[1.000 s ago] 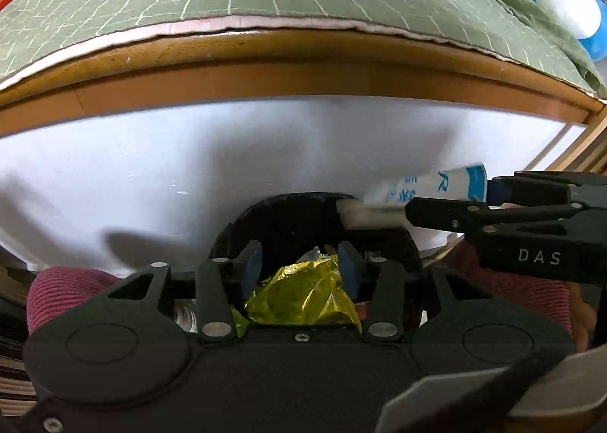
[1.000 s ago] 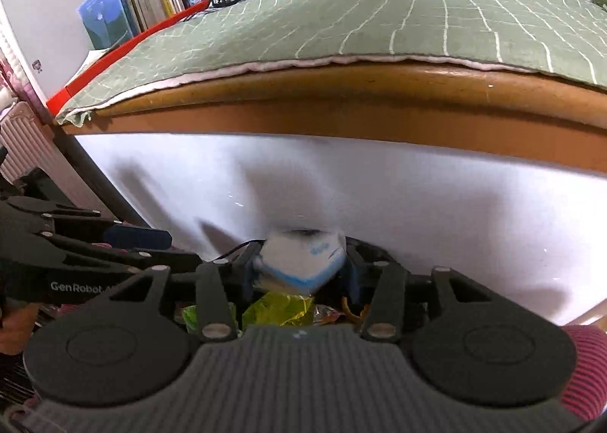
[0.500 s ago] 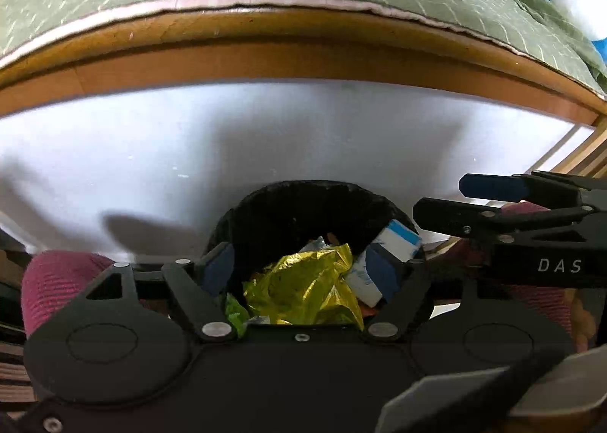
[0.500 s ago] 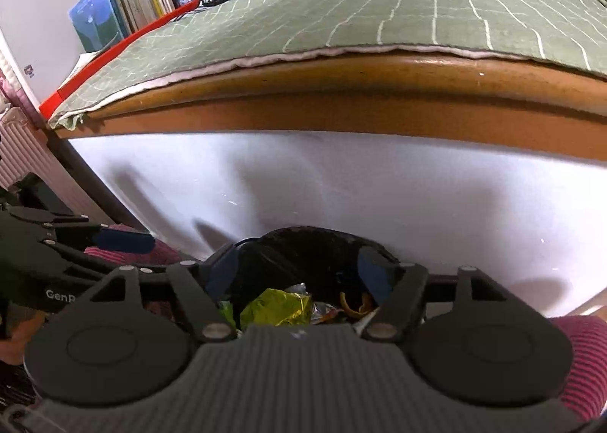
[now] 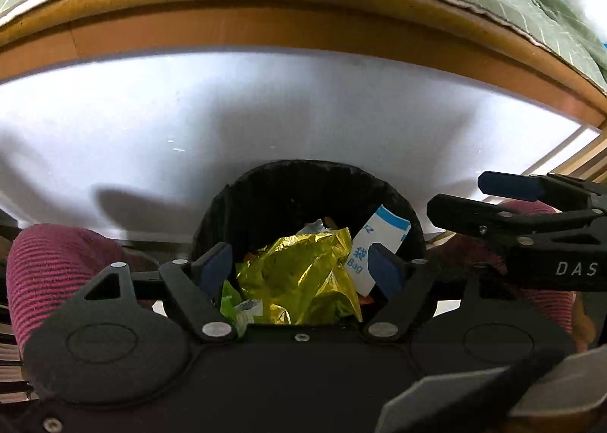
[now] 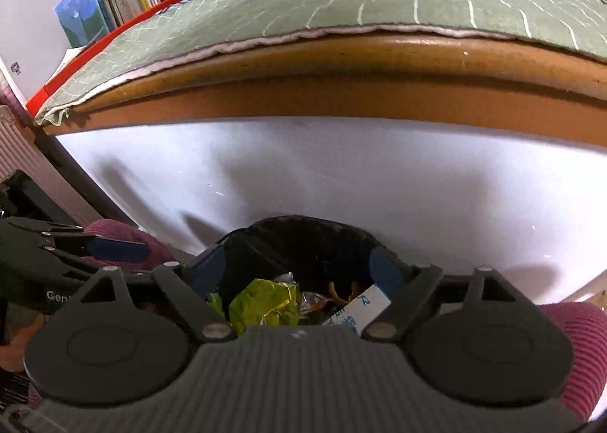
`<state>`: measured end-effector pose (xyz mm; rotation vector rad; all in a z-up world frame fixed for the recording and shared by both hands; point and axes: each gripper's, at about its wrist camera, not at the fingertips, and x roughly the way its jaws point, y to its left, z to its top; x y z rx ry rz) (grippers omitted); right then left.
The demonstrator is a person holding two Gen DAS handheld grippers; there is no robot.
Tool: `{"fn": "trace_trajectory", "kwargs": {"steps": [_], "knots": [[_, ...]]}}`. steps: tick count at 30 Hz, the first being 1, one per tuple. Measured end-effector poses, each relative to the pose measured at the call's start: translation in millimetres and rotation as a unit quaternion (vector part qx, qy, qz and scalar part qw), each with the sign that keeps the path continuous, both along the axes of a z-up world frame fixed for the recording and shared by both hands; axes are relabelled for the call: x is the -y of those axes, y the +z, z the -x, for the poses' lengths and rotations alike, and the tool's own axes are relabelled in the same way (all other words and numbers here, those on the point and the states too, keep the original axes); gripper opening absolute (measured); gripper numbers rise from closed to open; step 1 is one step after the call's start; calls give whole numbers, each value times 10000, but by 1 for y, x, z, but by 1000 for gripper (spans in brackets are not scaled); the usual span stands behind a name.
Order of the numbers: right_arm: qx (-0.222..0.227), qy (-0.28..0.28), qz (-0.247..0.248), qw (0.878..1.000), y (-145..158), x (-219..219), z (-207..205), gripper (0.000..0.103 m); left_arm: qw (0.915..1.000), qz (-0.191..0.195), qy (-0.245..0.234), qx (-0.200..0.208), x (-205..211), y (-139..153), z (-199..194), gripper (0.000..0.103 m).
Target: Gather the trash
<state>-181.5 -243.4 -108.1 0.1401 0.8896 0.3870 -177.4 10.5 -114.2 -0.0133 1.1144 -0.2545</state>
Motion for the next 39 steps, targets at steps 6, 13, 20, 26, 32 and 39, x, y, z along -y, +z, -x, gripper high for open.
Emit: {"fn": "trace_trajectory", "kwargs": {"steps": [6, 13, 20, 26, 32, 39], "knots": [[-38, -6, -3, 10000, -2, 0, 0, 94, 9999, 10, 85, -111, 0, -7, -2, 81], [-93, 31, 45, 9999, -6, -2, 3, 94, 9997, 23, 114, -231, 2, -18, 1, 82], [-232, 14, 78, 9997, -14, 0, 8, 94, 9988, 9, 157, -461, 3, -33, 5, 82], [-353, 19, 63, 9994, -22, -1, 12, 94, 9981, -42, 178, -593, 2, -42, 7, 82], [-381, 56, 53, 9992, -24, -3, 13, 94, 9977, -146, 188, -642, 3, -46, 8, 82], [-390, 81, 48, 9992, -24, -3, 13, 94, 9974, -126, 205, -672, 3, -46, 7, 82]]}}
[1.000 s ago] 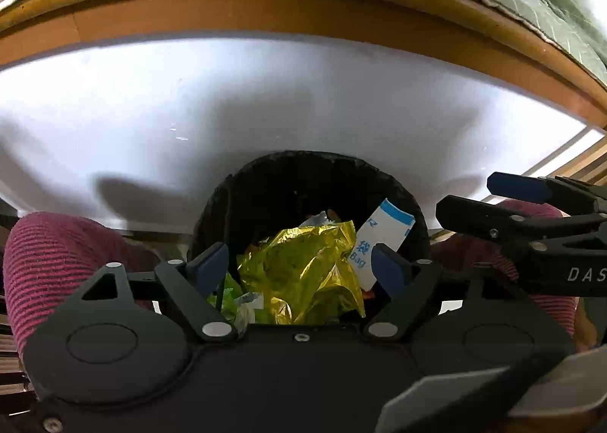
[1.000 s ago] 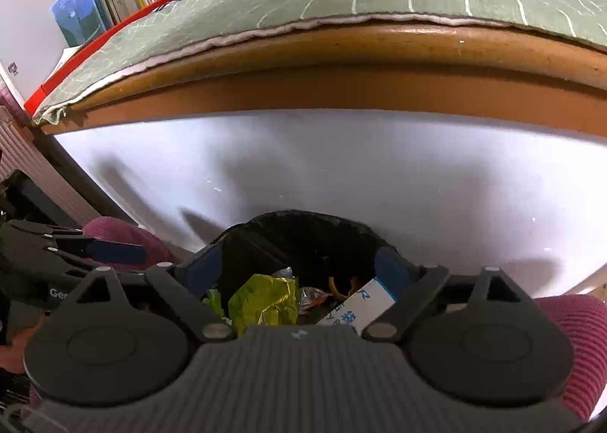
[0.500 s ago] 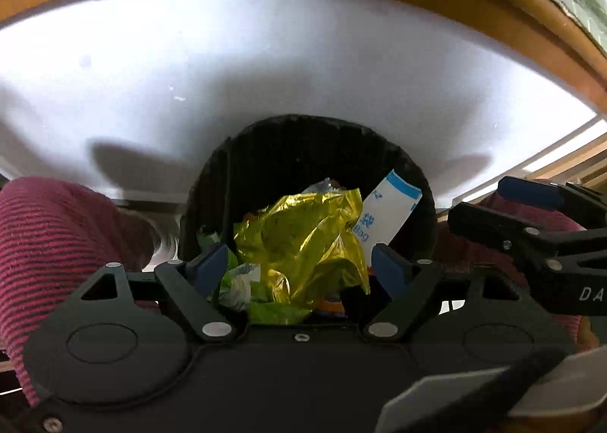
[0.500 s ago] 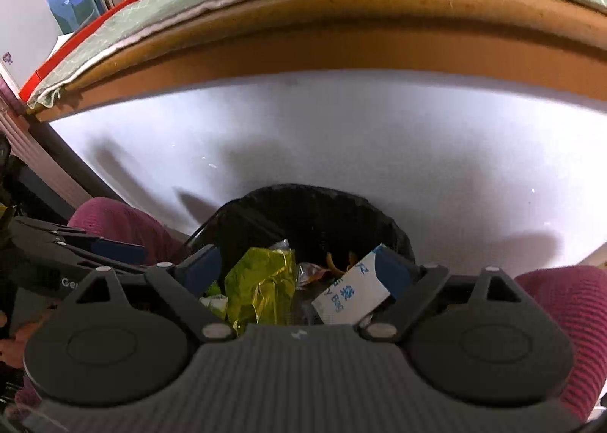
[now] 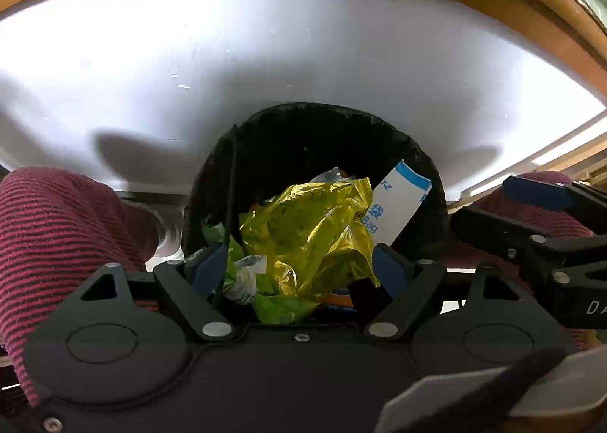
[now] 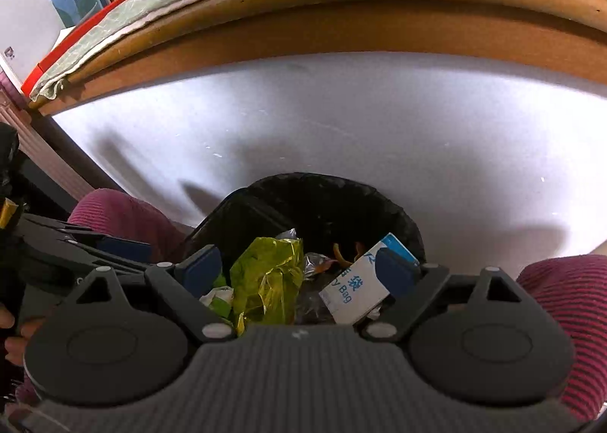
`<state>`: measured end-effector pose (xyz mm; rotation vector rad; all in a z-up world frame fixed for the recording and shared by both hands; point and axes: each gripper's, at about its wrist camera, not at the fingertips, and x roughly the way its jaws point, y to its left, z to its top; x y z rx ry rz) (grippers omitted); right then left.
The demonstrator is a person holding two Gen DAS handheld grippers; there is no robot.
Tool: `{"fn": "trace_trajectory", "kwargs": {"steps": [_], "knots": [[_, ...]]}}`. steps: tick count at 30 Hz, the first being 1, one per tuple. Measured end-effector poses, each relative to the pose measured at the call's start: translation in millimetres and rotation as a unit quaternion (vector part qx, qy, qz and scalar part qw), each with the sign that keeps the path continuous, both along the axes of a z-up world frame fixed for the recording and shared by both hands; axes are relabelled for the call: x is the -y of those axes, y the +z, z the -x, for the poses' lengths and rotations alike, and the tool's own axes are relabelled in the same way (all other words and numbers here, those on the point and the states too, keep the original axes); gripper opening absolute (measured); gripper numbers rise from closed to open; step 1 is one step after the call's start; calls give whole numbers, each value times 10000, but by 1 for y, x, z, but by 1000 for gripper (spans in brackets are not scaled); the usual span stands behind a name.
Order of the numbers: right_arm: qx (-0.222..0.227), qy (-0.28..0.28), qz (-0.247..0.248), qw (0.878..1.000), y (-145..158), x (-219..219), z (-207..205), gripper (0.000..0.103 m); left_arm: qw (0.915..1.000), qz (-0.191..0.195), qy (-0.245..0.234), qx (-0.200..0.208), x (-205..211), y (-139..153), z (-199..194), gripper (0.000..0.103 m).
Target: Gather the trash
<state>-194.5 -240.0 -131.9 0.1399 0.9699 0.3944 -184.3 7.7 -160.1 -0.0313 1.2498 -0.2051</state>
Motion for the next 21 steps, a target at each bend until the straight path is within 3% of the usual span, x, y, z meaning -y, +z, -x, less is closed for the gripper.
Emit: {"fn": "trace_trajectory", "kwargs": {"steps": [21], "knots": [[-2, -6, 2, 10000, 0, -1, 0, 94, 10000, 5, -16, 12, 1, -1, 0, 82]]}}
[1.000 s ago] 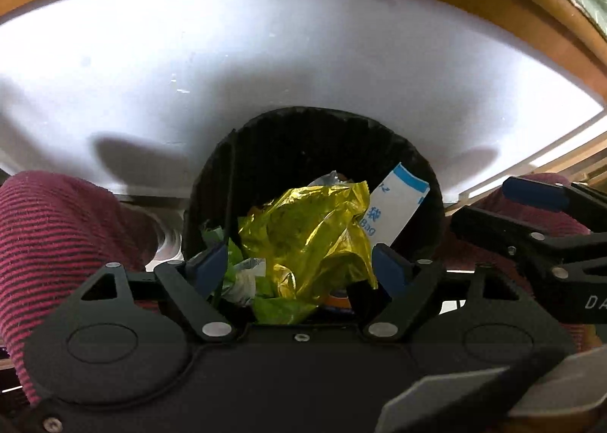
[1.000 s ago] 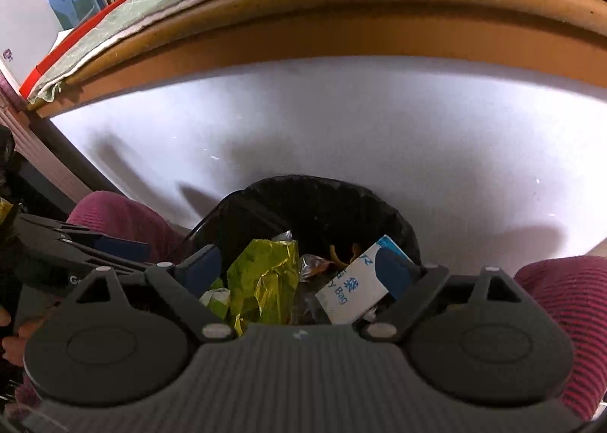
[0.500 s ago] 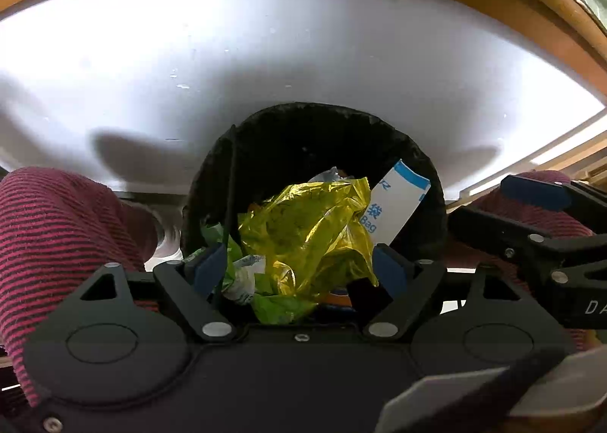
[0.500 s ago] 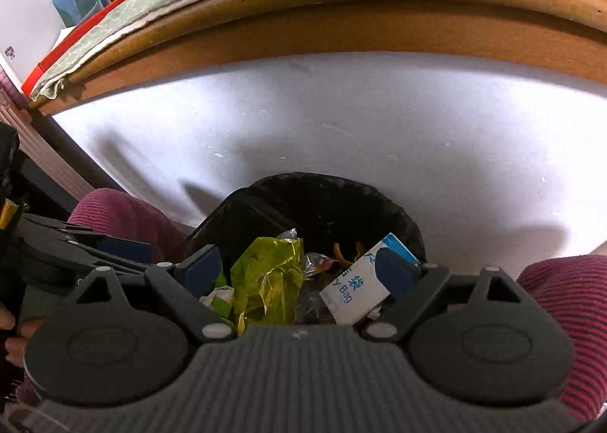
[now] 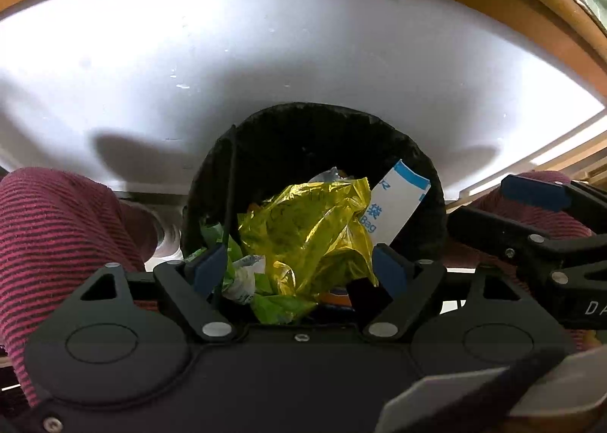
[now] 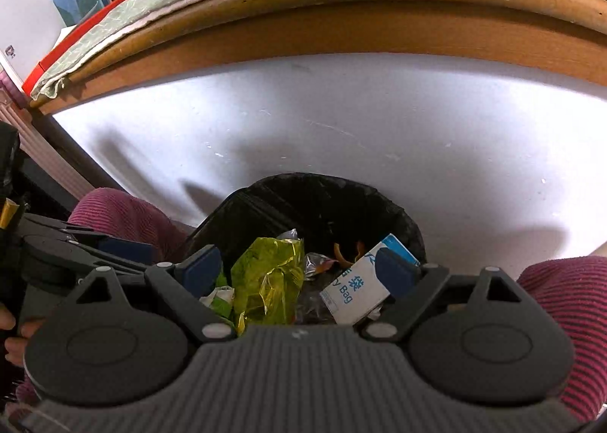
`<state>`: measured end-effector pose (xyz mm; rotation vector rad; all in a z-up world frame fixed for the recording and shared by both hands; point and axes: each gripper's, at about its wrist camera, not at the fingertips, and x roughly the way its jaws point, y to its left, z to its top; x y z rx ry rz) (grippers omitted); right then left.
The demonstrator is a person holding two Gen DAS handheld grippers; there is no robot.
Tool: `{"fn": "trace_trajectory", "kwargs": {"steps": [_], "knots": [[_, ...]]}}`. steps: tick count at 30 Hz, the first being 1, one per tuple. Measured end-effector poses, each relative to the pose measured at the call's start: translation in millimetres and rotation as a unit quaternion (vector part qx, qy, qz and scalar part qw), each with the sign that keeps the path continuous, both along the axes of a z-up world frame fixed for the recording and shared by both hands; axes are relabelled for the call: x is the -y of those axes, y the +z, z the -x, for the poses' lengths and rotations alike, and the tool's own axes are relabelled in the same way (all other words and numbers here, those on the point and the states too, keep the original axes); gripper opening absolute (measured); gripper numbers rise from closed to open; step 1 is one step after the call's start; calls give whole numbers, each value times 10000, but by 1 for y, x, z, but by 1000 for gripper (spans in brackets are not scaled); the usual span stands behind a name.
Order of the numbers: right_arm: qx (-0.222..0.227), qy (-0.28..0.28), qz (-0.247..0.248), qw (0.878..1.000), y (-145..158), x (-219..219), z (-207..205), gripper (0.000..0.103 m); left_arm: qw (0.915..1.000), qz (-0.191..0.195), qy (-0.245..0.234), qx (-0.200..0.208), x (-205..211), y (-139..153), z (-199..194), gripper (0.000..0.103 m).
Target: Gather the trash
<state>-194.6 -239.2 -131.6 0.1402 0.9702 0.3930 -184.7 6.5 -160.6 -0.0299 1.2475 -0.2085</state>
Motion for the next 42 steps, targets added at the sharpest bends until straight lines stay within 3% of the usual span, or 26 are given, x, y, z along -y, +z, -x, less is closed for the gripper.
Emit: {"fn": "trace_trajectory", "kwargs": {"steps": [42], "knots": [[4, 6, 12, 10000, 1, -1, 0, 94, 10000, 75, 24, 3, -3, 3, -2, 82]]}}
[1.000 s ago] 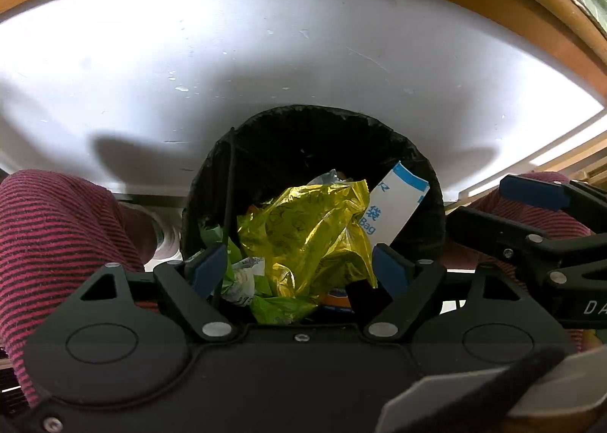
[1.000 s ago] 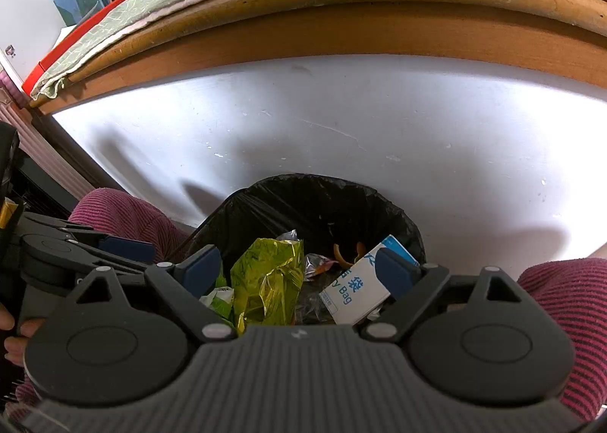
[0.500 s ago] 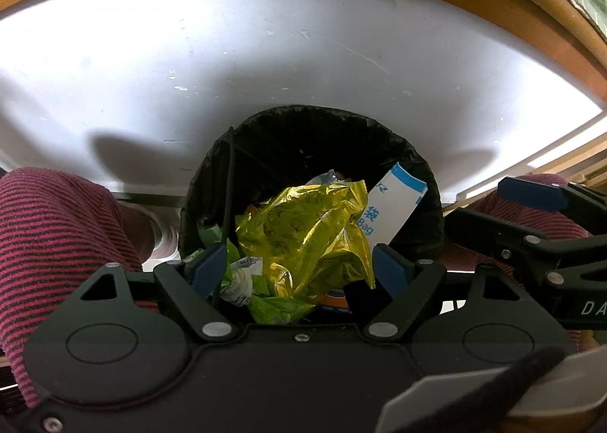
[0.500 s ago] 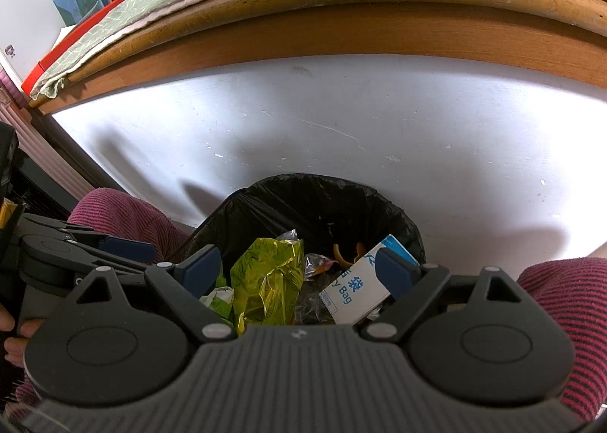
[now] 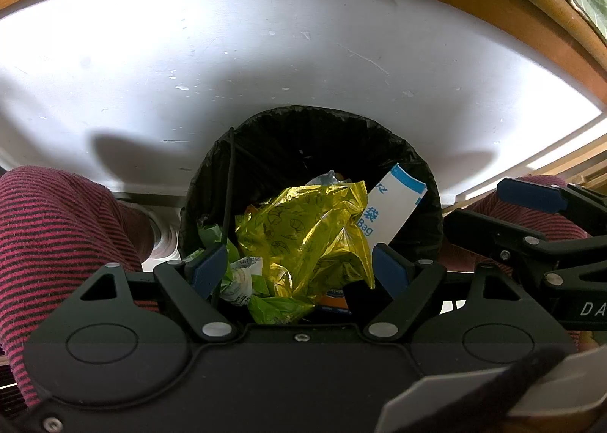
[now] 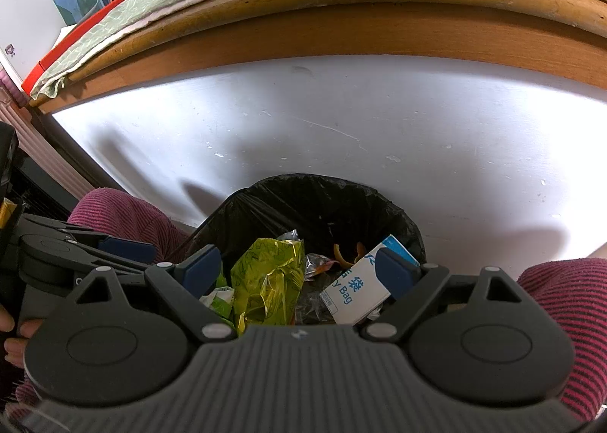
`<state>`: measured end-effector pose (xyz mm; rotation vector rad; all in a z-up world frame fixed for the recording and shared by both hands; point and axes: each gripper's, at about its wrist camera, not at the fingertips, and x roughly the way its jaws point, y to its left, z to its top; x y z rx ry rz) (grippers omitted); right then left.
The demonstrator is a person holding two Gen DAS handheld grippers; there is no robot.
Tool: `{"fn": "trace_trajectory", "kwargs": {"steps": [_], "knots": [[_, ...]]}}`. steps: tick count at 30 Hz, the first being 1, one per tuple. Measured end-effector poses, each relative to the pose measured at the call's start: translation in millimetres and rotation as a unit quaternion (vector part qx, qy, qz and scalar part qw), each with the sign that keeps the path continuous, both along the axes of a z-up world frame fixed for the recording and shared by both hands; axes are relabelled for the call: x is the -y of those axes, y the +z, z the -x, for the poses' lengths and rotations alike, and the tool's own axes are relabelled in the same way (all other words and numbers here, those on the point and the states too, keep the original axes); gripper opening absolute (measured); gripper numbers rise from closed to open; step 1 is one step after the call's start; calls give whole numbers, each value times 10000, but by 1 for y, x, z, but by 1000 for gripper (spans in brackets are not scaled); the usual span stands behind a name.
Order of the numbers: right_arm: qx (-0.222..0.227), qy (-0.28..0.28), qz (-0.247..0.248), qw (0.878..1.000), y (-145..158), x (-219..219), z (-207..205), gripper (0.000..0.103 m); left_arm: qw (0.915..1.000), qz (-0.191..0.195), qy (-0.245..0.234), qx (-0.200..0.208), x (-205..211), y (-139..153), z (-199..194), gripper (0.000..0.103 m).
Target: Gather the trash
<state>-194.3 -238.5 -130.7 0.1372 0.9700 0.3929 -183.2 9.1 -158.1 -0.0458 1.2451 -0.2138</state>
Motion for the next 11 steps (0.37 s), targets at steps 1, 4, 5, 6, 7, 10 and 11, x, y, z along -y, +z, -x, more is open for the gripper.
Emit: {"fn": "trace_trajectory", "kwargs": {"steps": [1, 4, 5, 6, 7, 10, 11], "knots": [[-2, -1, -1, 10000, 0, 0, 0, 94, 10000, 7, -3, 1, 0, 0, 0, 82], [-2, -7, -2, 10000, 1, 0, 0, 94, 10000, 34, -14, 60, 0, 2, 1, 82], [0, -7, 0, 10000, 1, 0, 0, 94, 10000, 26, -24, 88, 0, 3, 1, 82], [1, -7, 1, 10000, 1, 0, 0, 94, 9999, 7, -26, 113, 1, 4, 2, 82], [3, -9, 2, 10000, 1, 0, 0, 94, 9999, -15, -25, 144, 2, 5, 2, 82], [29, -4, 5, 10000, 3, 0, 0, 94, 9998, -53, -24, 201, 2, 7, 2, 82], [35, -8, 2, 10000, 3, 0, 0, 94, 9998, -62, -23, 202, 2, 7, 2, 82]]}}
